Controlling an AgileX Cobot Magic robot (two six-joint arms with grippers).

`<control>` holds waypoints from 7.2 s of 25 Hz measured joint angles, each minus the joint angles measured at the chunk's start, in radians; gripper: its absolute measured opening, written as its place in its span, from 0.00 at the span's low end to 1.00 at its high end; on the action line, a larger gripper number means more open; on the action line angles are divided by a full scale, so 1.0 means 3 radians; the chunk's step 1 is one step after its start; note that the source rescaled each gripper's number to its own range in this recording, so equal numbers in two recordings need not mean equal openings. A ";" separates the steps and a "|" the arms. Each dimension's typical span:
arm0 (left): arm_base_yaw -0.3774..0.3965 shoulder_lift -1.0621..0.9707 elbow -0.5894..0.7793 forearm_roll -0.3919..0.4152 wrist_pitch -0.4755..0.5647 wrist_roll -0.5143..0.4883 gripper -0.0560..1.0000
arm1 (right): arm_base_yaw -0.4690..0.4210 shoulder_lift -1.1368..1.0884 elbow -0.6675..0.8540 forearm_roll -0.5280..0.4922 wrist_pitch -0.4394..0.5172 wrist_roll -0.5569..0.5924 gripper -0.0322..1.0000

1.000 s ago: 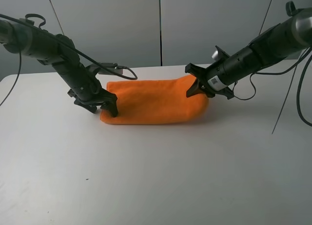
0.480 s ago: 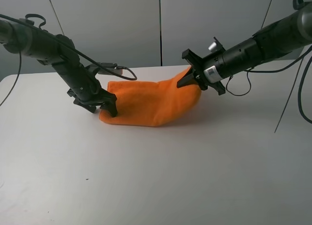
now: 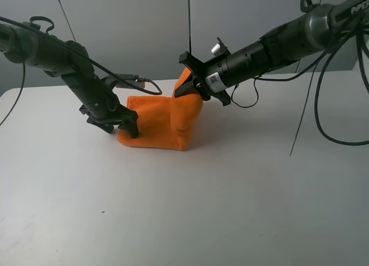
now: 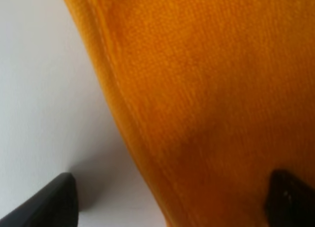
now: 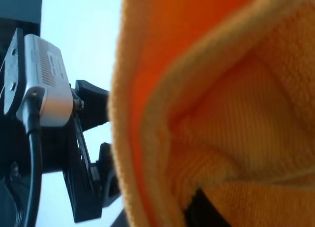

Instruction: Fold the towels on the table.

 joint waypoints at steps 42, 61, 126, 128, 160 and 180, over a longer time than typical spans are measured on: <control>0.0035 -0.0235 0.0032 0.0040 -0.0036 -0.0041 0.99 | 0.0343 0.0748 -0.0367 0.0810 -0.0259 0.0127 0.08; 0.0096 -0.1832 -0.0163 0.0202 0.0119 -0.0377 0.99 | 0.0364 0.0579 -0.0372 0.0762 0.0024 -0.0061 0.99; 0.0763 -0.5808 0.1462 0.0896 0.1422 -0.0956 0.99 | -0.0311 -0.3950 0.1346 -0.3864 0.0222 0.2222 1.00; 0.0763 -0.6051 0.1573 0.0888 0.1492 -0.0981 0.99 | -0.0311 -0.4393 0.1583 -0.3899 0.0291 0.2230 1.00; 0.0763 -0.7291 0.2870 0.0611 0.1359 -0.0706 1.00 | -0.0311 -0.7089 0.2717 -0.4555 0.1080 0.2298 1.00; 0.0996 -0.7291 0.2870 0.0625 0.1347 -0.0706 1.00 | -0.1196 -0.7164 0.2717 -0.4556 0.1080 0.2298 1.00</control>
